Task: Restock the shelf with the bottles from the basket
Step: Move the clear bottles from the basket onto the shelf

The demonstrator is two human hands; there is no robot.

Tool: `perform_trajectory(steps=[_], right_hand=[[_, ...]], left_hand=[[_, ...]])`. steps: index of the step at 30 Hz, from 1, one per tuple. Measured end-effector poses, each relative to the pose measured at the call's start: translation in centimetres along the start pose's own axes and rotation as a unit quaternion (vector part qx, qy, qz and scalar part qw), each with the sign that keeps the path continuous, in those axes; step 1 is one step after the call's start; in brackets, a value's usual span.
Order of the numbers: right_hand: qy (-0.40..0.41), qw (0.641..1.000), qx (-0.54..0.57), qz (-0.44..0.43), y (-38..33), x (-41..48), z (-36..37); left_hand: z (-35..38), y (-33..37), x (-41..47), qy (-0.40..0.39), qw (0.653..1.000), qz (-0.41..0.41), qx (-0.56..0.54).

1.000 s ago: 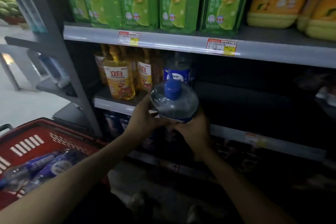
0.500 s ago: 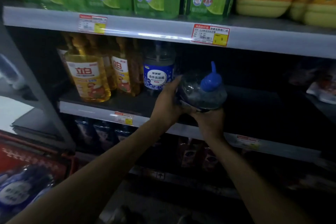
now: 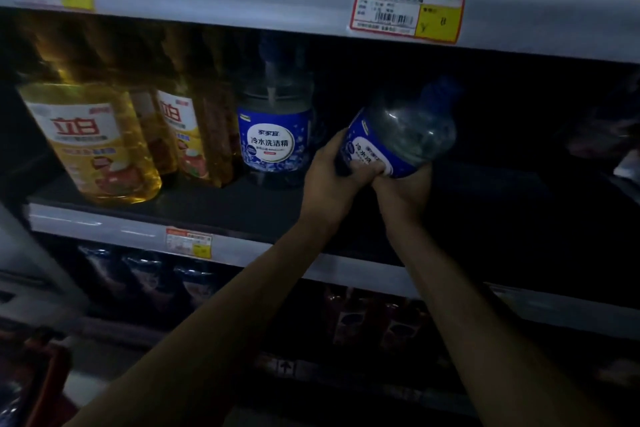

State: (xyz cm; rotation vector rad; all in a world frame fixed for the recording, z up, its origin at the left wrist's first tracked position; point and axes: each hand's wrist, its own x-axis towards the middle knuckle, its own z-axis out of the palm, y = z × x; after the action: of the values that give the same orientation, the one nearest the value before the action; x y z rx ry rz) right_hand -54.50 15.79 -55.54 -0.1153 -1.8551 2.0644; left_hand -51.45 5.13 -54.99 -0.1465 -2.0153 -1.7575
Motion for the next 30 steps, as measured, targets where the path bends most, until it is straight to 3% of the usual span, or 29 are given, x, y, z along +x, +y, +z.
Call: perform_trajectory(steps=[3, 12, 15, 26, 30], right_hand=[[-0.007, 1.0, -0.018, -0.002, 0.6, 1.7, 1.2], [-0.003, 0.978, -0.207, -0.02, 2.4, 5.0, 3.4], [0.009, 0.969, -0.247, -0.024, 2.6, 5.2, 3.5], [-0.017, 0.968, -0.25, -0.025, 2.3, 3.8, 2.1], [-0.013, 0.971, -0.237, 0.008, 1.8, 2.7, 0.7]], left_hand=[[0.2, -1.0, 1.6, -0.007, 1.0, -0.024, -0.019], [0.8, -4.1, 4.6, 0.04, 0.993, -0.101, -0.046], [0.7, -4.6, 4.8, 0.034, 0.994, -0.103, -0.008], [0.4, -2.1, 3.0, -0.002, 0.99, -0.144, 0.015], [-1.2, -0.5, 0.9, -0.023, 0.986, -0.143, 0.085]])
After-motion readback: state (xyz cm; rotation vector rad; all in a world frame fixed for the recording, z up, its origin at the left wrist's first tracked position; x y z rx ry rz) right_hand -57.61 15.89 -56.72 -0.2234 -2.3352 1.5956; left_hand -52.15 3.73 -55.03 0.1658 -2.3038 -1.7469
